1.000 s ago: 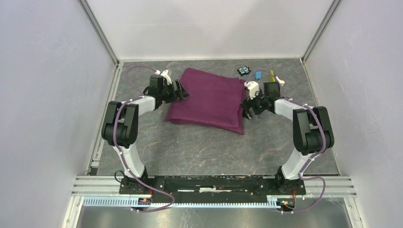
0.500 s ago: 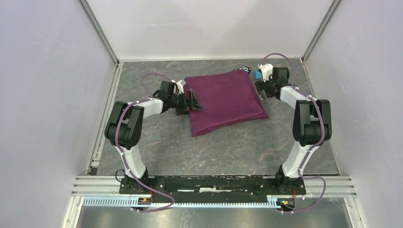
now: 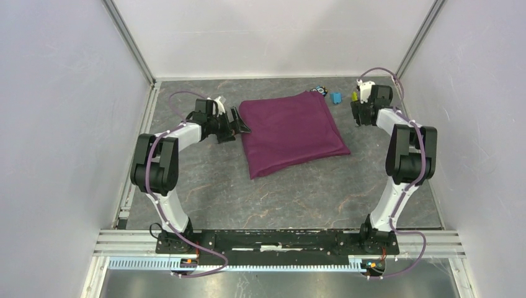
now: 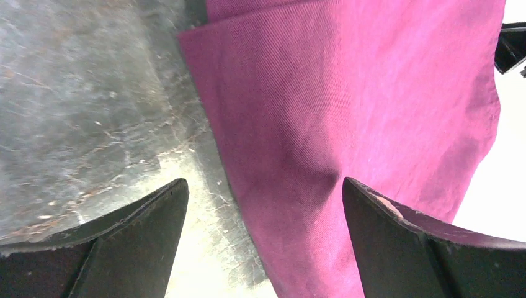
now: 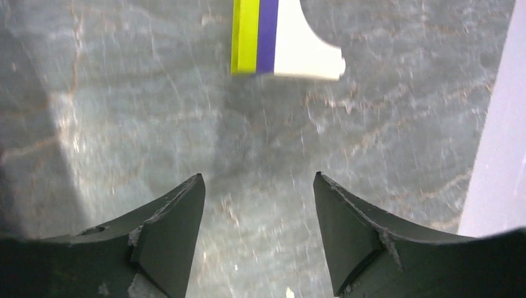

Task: Open and lay out the surgical kit
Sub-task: Move the surgical kit at the center of the board, then move the distractor to the center of the board.

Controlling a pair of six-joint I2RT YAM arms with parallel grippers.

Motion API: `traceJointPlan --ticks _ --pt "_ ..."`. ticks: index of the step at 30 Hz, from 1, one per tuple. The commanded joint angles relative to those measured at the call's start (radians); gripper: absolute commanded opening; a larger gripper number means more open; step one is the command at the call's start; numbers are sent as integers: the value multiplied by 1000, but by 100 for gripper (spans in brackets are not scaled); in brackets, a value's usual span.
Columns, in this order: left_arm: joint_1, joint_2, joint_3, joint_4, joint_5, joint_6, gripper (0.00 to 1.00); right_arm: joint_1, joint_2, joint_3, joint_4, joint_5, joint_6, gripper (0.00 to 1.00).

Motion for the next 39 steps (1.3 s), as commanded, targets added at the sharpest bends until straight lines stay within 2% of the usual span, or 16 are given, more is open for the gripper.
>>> traceJointPlan --ticks 1,8,14,19,25,33,36,39 --pt "21 -61 41 2 -21 12 100 10 113 160 -17 -12 108 70" --pt "21 -70 49 2 -18 6 100 7 259 327 -52 -1 181 61" --pt "21 -57 58 2 -12 -7 100 5 352 434 -60 -17 226 60" --pt "21 -48 66 -4 -8 -10 100 5 461 599 -108 -20 256 60" --pt "21 -46 87 -20 -9 8 100 16 538 717 -76 -64 294 61" --pt "21 -21 107 -41 5 28 100 57 612 879 -37 16 289 62" --pt "21 -22 107 -42 2 47 100 61 596 886 -38 29 281 66" --pt "22 -37 106 -50 -8 72 100 56 521 781 2 -11 265 73"
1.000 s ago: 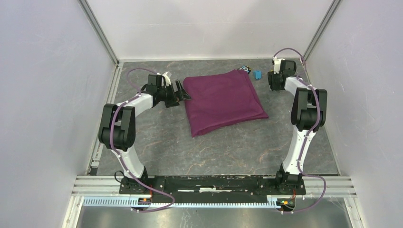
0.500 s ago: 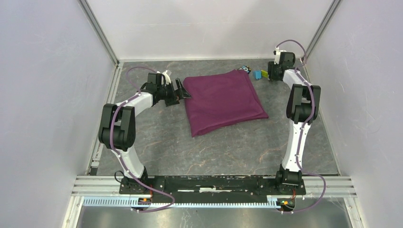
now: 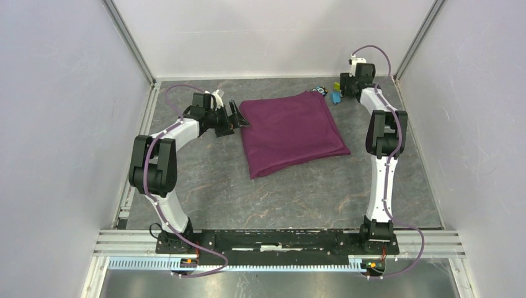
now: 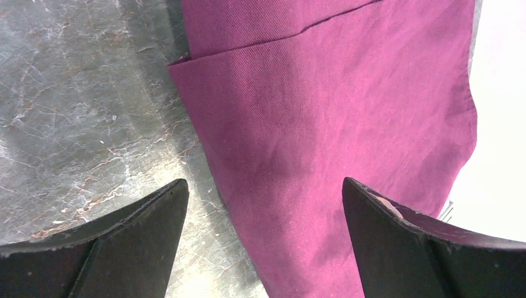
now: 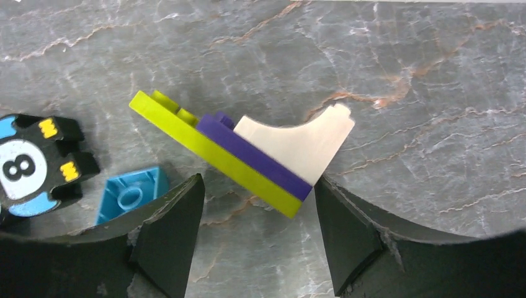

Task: Open and lay out the surgical kit
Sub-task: Move the distractor to the center of the board.

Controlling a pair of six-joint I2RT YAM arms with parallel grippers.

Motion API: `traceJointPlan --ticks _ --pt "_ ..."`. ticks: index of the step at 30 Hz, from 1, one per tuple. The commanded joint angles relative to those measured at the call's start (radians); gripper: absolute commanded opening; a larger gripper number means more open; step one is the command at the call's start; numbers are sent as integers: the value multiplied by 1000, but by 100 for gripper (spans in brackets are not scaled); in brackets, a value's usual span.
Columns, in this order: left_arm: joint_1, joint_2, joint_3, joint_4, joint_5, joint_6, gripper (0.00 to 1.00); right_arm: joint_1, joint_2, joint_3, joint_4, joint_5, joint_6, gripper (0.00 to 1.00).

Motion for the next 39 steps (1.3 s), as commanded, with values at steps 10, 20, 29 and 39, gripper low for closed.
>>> traceJointPlan --ticks 10,20,29,39 --pt "7 -89 17 -34 -66 161 100 -2 -434 -575 258 -51 -128 80" --pt "8 -124 2 -24 -83 161 100 17 -325 -505 173 -160 -50 72" --pt "8 -138 6 -19 -92 171 100 45 -200 -356 144 -145 -19 69" --pt "7 -149 -14 -27 -40 201 100 52 -1 28 25 -110 1 73"
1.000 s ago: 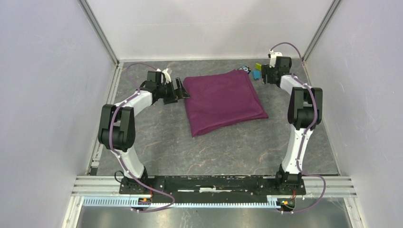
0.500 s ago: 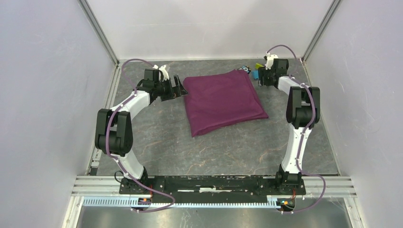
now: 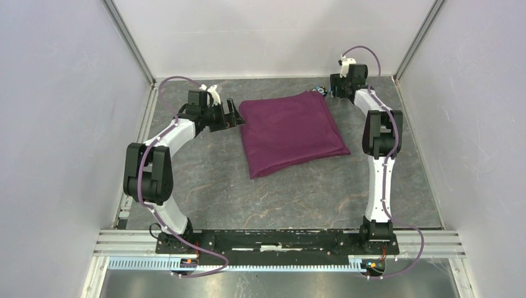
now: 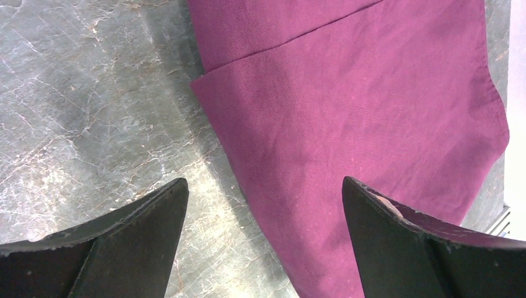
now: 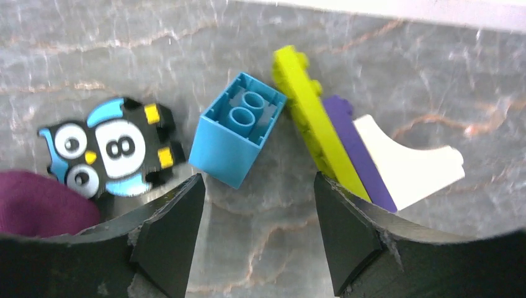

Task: Open and lay out the surgical kit
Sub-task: Move the distractor to the center of the board, then move the surgical kit at the center of the board.

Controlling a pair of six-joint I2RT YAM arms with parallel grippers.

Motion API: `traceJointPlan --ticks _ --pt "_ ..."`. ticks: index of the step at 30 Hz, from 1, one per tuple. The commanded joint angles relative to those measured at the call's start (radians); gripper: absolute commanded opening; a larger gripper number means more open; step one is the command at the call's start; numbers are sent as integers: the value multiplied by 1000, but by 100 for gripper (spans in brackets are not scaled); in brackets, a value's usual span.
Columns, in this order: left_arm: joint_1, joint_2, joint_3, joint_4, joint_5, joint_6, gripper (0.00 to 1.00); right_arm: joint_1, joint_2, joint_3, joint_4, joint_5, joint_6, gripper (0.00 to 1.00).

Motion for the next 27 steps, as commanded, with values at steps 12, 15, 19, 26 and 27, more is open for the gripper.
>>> traceJointPlan --ticks 12,15,19,26,27 --pt "-70 39 -7 27 92 -28 100 -41 -537 -587 211 -183 -38 82" --pt "-91 95 19 42 124 -86 100 -41 -622 -708 218 -207 -45 82" --pt "-105 164 56 68 167 -144 100 -41 -650 -778 169 -198 -58 81" --pt "-124 277 178 84 206 -193 100 -41 -626 -838 136 -197 -75 80" --pt "-128 296 197 85 205 -199 100 -41 -620 -835 133 -202 -70 80"
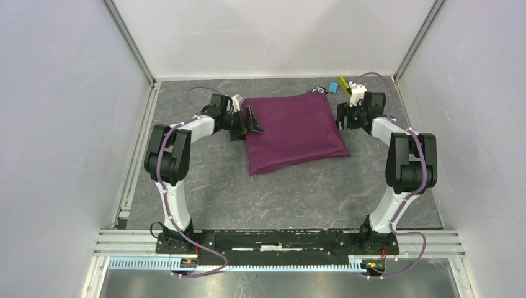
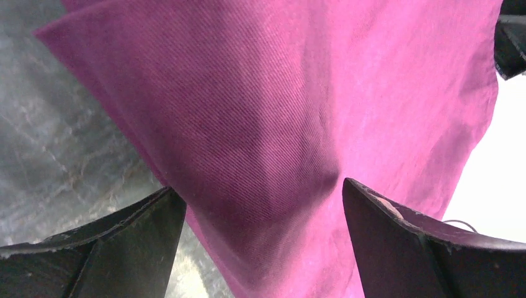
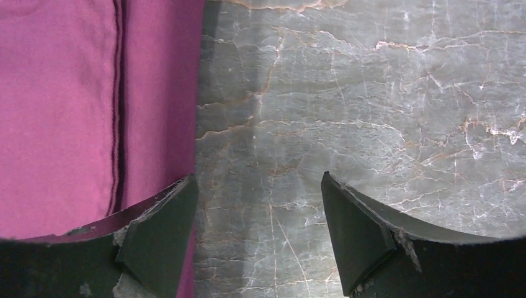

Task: Open and lay out the surgical kit
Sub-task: Move the surgical kit at the center of the board.

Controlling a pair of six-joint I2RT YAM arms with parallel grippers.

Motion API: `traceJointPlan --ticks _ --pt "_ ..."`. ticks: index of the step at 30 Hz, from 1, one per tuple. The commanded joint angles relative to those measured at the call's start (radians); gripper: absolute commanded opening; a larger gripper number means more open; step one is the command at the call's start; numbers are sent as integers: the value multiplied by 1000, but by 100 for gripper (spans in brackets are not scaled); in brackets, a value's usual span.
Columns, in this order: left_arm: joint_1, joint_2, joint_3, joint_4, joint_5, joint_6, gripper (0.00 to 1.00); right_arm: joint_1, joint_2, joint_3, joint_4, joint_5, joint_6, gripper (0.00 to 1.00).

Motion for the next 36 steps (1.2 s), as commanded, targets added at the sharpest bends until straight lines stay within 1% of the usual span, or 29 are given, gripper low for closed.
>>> traceJointPlan --ticks 1,5,9,15,17,20,23,26,29,34,36 --pt "-25 67 128 78 61 -75 100 2 27 4 1 -32 -5 80" --pt "-43 142 212 82 66 -105 99 2 54 36 -20 -46 -5 80" --pt "-72 195 264 96 68 -141 99 2 76 71 -33 -85 -4 80" --pt "-117 217 281 103 50 -150 99 1 89 121 -50 -116 -3 80" --pt "-125 225 290 105 44 -154 99 -1 104 161 -66 -134 -11 81" --pt "-138 243 316 104 43 -166 99 -8 154 266 -132 -166 -14 81" --pt "-147 259 350 86 41 -167 99 -12 162 294 -136 -174 -6 81" --pt "-152 263 370 76 38 -163 99 -13 157 304 -147 -157 -22 81" --pt "-151 259 397 50 11 -138 100 -18 136 305 -159 -109 -57 81" --pt "-128 236 455 -29 -65 -68 100 -49 33 262 -172 -20 -112 82" --pt "-111 209 451 -39 -100 -56 100 -68 -23 234 -171 16 -141 82"
